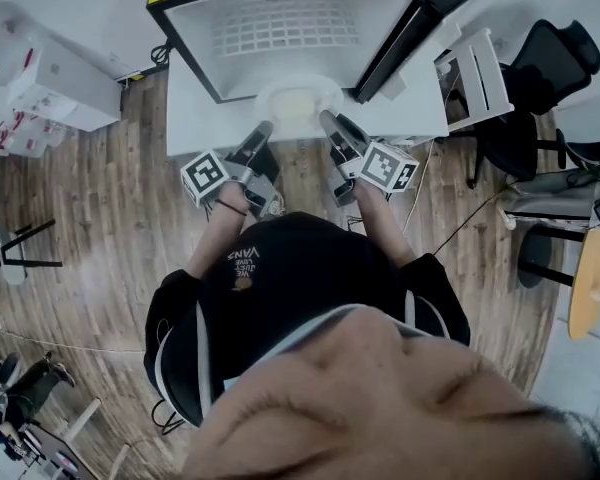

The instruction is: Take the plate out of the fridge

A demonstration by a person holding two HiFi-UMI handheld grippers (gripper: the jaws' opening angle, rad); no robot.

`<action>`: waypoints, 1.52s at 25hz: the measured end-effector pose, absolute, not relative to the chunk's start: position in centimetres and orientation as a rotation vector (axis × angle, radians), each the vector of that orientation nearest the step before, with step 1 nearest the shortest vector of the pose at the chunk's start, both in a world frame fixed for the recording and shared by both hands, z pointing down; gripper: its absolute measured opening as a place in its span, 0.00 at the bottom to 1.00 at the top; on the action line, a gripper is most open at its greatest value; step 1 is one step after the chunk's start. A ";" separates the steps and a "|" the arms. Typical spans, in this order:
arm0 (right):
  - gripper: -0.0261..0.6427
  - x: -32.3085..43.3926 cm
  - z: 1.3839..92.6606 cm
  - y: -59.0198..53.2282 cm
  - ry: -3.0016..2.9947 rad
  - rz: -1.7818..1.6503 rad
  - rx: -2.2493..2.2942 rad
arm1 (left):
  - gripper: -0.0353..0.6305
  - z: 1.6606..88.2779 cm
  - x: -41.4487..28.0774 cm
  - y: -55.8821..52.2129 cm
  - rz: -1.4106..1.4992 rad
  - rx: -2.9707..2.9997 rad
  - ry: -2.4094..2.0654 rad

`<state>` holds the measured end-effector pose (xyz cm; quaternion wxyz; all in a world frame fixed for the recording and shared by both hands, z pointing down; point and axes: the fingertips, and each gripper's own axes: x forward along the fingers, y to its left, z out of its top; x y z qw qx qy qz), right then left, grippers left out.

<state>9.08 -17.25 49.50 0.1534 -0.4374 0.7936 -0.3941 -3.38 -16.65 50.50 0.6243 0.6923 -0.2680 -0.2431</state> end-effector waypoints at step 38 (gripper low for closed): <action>0.20 12.1 50.8 -9.3 2.350 -1.185 -1.130 | 0.10 51.6 -0.3 -7.3 -0.624 1.554 -0.708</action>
